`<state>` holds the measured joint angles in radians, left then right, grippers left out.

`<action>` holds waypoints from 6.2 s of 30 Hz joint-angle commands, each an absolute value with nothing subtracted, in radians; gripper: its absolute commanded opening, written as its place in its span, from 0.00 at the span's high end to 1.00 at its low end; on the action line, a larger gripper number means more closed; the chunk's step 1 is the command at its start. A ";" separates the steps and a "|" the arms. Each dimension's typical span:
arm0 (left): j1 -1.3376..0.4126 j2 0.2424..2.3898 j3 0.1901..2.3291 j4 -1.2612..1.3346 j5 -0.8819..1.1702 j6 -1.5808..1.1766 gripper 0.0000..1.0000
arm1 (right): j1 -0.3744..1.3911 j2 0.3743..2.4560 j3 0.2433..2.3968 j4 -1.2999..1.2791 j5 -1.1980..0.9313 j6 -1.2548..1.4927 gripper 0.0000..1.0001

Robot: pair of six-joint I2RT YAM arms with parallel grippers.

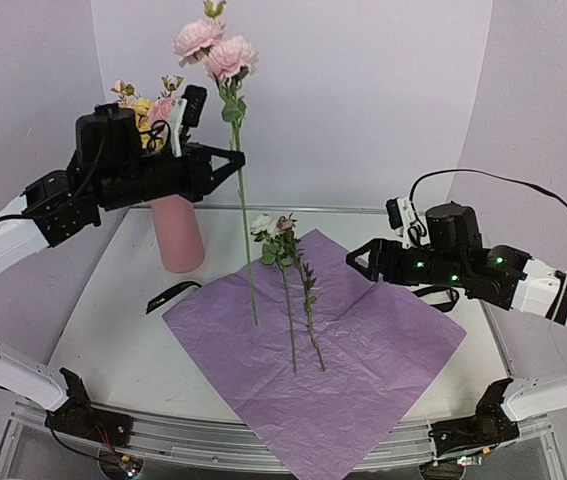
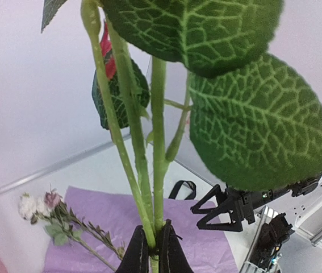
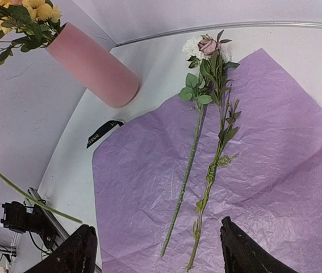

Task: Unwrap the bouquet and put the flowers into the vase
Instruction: Pick up the fake flower from the wrapping paper, then insert the fake flower into the vase.

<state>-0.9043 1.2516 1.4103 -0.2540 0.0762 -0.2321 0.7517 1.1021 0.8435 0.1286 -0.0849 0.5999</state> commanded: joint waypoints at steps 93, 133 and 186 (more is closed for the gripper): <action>-0.728 1.113 1.554 -0.100 -0.831 0.531 1.00 | 0.742 1.386 1.124 0.103 -0.200 0.484 0.25; 0.023 1.360 1.674 0.039 0.064 -0.404 1.00 | 0.700 1.434 1.189 0.089 -0.250 0.465 0.25; 0.021 1.374 1.610 0.019 0.167 -0.352 1.00 | 0.693 1.413 1.140 0.089 -0.233 0.489 0.25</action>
